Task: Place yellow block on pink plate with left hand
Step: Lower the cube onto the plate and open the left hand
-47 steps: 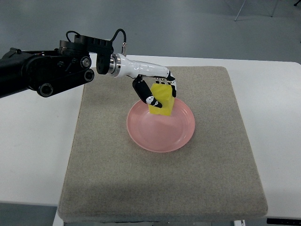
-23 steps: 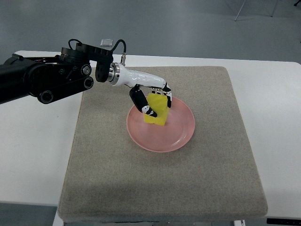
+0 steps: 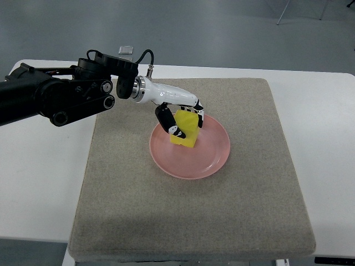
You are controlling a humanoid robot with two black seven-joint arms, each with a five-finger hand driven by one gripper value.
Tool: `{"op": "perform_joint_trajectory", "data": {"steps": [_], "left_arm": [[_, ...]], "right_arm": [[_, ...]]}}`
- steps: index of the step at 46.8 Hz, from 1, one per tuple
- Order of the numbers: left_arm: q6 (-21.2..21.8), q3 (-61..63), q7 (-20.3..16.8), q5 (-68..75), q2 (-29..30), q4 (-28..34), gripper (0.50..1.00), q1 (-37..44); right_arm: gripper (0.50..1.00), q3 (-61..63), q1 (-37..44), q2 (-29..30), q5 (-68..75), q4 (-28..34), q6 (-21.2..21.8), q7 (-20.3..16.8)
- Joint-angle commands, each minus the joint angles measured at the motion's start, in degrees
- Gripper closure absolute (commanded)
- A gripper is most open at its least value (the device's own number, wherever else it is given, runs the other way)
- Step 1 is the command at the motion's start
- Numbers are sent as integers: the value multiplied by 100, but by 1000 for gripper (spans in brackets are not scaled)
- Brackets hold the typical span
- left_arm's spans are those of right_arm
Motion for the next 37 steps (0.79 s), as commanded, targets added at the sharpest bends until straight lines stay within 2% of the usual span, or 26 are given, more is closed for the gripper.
{"op": "perform_joint_trajectory", "data": {"steps": [1, 5, 9, 12, 14, 20, 23, 37], "left_arm": [[20, 5, -1, 63, -73, 54, 922, 10], [29, -4, -1, 151, -91, 72, 907, 89], [29, -21, -18, 108, -91, 72, 768, 115], [2, -30, -27, 46, -82, 54, 716, 124], [-7, -39, -36, 37, -82, 45, 665, 133], [-7, -83, -36, 11, -65, 63, 607, 133], [-7, -83, -45, 2, -47, 63, 555, 133], [-33, -197, -54, -24, -3, 28, 540, 98]], "right_arm": [[576, 0, 0, 0, 0, 0, 0, 1], [576, 0, 0, 0, 0, 0, 0, 1], [576, 0, 0, 0, 0, 0, 0, 1], [576, 0, 0, 0, 0, 0, 0, 1], [576, 0, 0, 0, 0, 0, 0, 1], [576, 0, 0, 0, 0, 0, 0, 1], [576, 0, 0, 0, 9, 0, 0, 1], [576, 0, 0, 0, 0, 0, 0, 1]]}}
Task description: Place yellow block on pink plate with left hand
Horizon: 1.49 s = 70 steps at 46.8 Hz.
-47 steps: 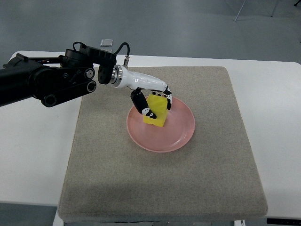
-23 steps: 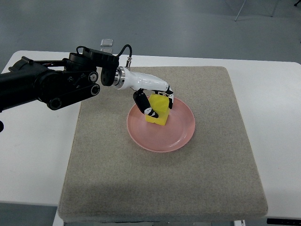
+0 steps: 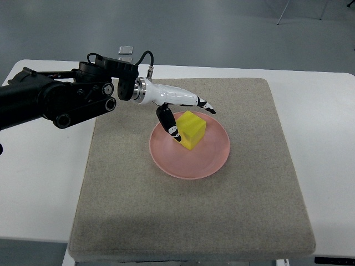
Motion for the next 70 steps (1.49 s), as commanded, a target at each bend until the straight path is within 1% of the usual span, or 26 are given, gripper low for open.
{"op": "perform_joint_trajectory", "data": {"steps": [1, 9, 12, 17, 26, 33, 46, 50, 55, 62, 66, 70], "left_arm": [[-27, -127, 0, -32, 23, 4, 538, -34], [-53, -338, 0, -49, 348, 31, 534, -122], [-53, -426, 0, -67, 498, 48, 525, -122], [-53, -523, 0, -85, 761, 189, 521, -105], [-18, -541, 0, -199, 788, 865, 521, -52], [43, -532, 0, -594, 779, 1243, 516, -17], [122, -506, 0, -1367, 560, 2447, 512, -8], [359, -506, 0, -1569, 419, 2798, 512, 27], [614, -523, 9, -1982, 130, 3238, 512, 264], [878, -514, 35, -3150, -240, 3862, 512, 396], [922, -506, 53, -3906, -363, 4047, 512, 458], [905, -506, 53, -4495, -363, 4065, 512, 484]], "right_arm": [[576, 0, 0, 0, 0, 0, 0, 0], [576, 0, 0, 0, 0, 0, 0, 0], [576, 0, 0, 0, 0, 0, 0, 0], [576, 0, 0, 0, 0, 0, 0, 0], [576, 0, 0, 0, 0, 0, 0, 0], [576, 0, 0, 0, 0, 0, 0, 0], [576, 0, 0, 0, 0, 0, 0, 0], [576, 0, 0, 0, 0, 0, 0, 0], [576, 0, 0, 0, 0, 0, 0, 0], [576, 0, 0, 0, 0, 0, 0, 0], [576, 0, 0, 0, 0, 0, 0, 0], [576, 0, 0, 0, 0, 0, 0, 0]]}}
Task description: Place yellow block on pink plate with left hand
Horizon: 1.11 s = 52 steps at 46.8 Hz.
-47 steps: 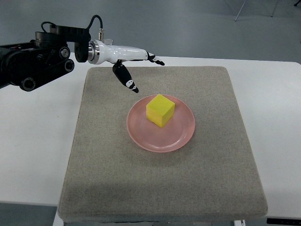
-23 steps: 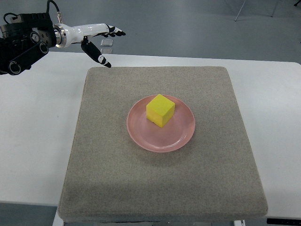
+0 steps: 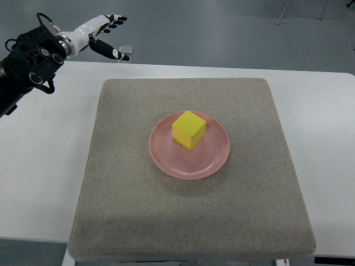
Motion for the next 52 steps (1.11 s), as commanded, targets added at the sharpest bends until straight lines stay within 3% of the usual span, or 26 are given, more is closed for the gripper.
{"op": "perform_joint_trajectory", "data": {"steps": [1, 22, 28, 34, 46, 52], "left_arm": [[-34, 4, 1, -554, -6, 17, 512, 14], [-464, -619, -122, -1918, -181, -45, 512, 453], [-806, -1191, -192, -1927, -181, -45, 512, 558], [-1203, -1490, -518, -1927, -181, -27, 512, 655], [-1212, -2114, -527, -2278, -225, 34, 512, 769], [-1063, -2229, -334, -2637, -260, 157, 512, 770]], "right_arm": [[576, 0, -1, 0, 0, 0, 0, -1], [576, 0, -1, 0, 0, 0, 0, -1], [576, 0, -1, 0, 0, 0, 0, -1], [576, 0, -1, 0, 0, 0, 0, -1], [576, 0, -1, 0, 0, 0, 0, -1], [576, 0, -1, 0, 0, 0, 0, -1]]}}
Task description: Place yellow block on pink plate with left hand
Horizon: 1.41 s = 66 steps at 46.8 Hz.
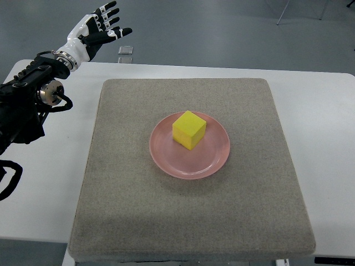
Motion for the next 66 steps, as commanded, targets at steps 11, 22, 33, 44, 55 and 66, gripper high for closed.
{"op": "perform_joint_trajectory", "data": {"steps": [11, 22, 33, 44, 55, 66], "left_arm": [[446, -16, 898, -1275, -119, 142, 512, 19], [-328, -359, 889, -1715, -154, 168, 512, 204], [-301, -359, 880, -1697, -101, 160, 510, 151], [-293, -359, 880, -1697, -66, 177, 510, 143], [-293, -359, 810, -1706, -66, 177, 510, 116], [-293, -359, 810, -1706, -57, 186, 510, 222]], "right_arm": [[576, 0, 0, 0, 0, 0, 0, 0], [576, 0, 0, 0, 0, 0, 0, 0], [576, 0, 0, 0, 0, 0, 0, 0], [576, 0, 0, 0, 0, 0, 0, 0], [576, 0, 0, 0, 0, 0, 0, 0], [576, -53, 0, 0, -62, 0, 35, 0]]}}
